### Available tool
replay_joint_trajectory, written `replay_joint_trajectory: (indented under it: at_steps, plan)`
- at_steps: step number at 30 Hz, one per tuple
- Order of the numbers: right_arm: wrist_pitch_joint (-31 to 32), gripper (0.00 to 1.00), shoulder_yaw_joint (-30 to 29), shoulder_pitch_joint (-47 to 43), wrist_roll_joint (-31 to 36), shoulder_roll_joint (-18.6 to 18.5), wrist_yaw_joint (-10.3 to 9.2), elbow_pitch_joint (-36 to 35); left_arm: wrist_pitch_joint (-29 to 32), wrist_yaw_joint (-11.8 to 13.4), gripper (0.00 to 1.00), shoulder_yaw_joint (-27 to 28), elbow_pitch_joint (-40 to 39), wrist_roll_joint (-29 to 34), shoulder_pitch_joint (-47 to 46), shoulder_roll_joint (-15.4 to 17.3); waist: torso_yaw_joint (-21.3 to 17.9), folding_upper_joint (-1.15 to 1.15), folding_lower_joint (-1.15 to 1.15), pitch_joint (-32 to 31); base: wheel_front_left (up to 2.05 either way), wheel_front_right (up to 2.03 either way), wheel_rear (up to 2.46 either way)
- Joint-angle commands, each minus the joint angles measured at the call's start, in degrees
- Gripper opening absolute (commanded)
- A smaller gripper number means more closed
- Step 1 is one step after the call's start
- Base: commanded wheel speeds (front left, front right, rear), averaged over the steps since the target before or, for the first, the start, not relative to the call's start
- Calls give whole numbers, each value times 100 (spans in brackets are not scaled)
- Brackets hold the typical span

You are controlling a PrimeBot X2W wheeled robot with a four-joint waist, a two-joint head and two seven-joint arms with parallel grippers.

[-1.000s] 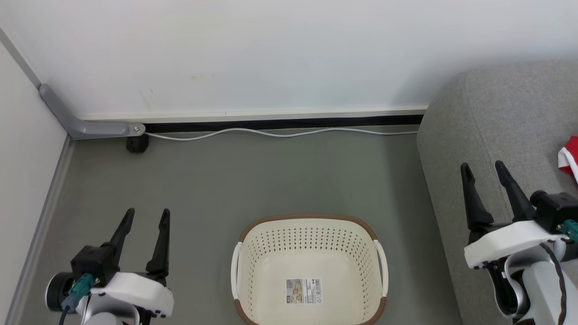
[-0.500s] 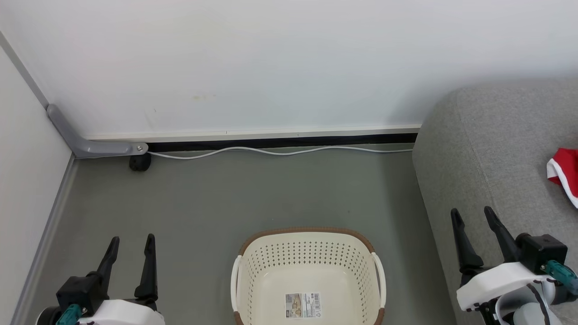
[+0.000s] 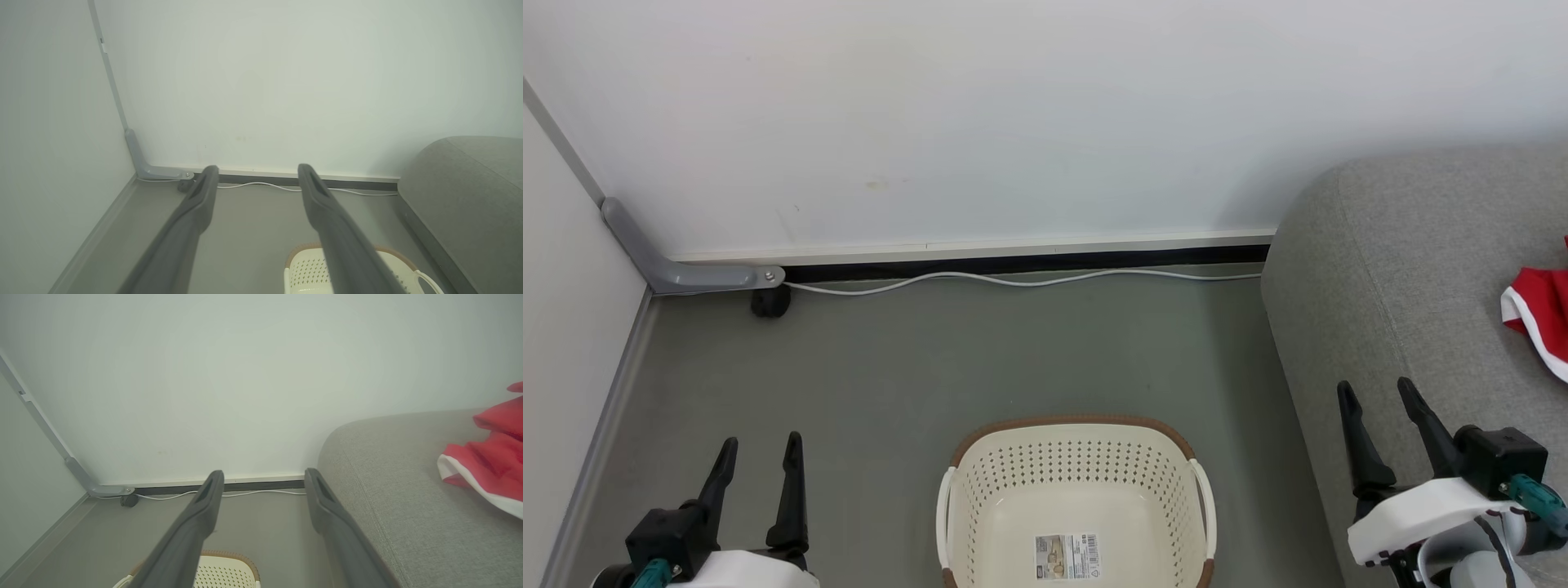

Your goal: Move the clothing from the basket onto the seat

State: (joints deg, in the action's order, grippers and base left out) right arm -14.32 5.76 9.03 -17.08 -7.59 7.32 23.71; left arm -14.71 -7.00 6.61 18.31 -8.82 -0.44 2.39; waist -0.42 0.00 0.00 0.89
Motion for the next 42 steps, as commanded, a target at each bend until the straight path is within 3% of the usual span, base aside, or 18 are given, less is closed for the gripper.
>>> replay_joint_trajectory:
  at_steps: [1, 8, 9, 19, 24, 42]
  plan:
    - [-68, 100, 86, 85, 35, -45, 17, -122, -29, -3, 100, 163, -139, 32, -106, 51, -10, 0, 0, 4, 0, 0, 0]
    - [-68, 100, -3, 78, 26, -55, 17, -146, -29, -13, 100, 88, -16, -111, -120, 50, -29, 0, 0, -1, 0, 0, 0]
    - [3, 0, -106, -5, -5, 8, 0, 13, 2, -3, 0, -54, 131, -96, 11, -5, -30, 0, 0, -2, 0, 0, 0]
    - [144, 0, -170, -110, -419, 81, 1, 105, 165, -6, 0, -9, 302, -532, -19, -45, -26, 0, 13, -20, 0, 0, 0]
    - [223, 0, -211, -121, -719, 97, 2, 58, 231, -7, 0, -29, 257, -869, -28, -41, -23, 0, 1, -11, 0, 0, 0]
    - [513, 0, -368, -147, -1797, 157, 4, -107, 514, -14, 0, -42, 133, -2057, -102, -27, -13, 0, 0, -19, 0, 0, 0]
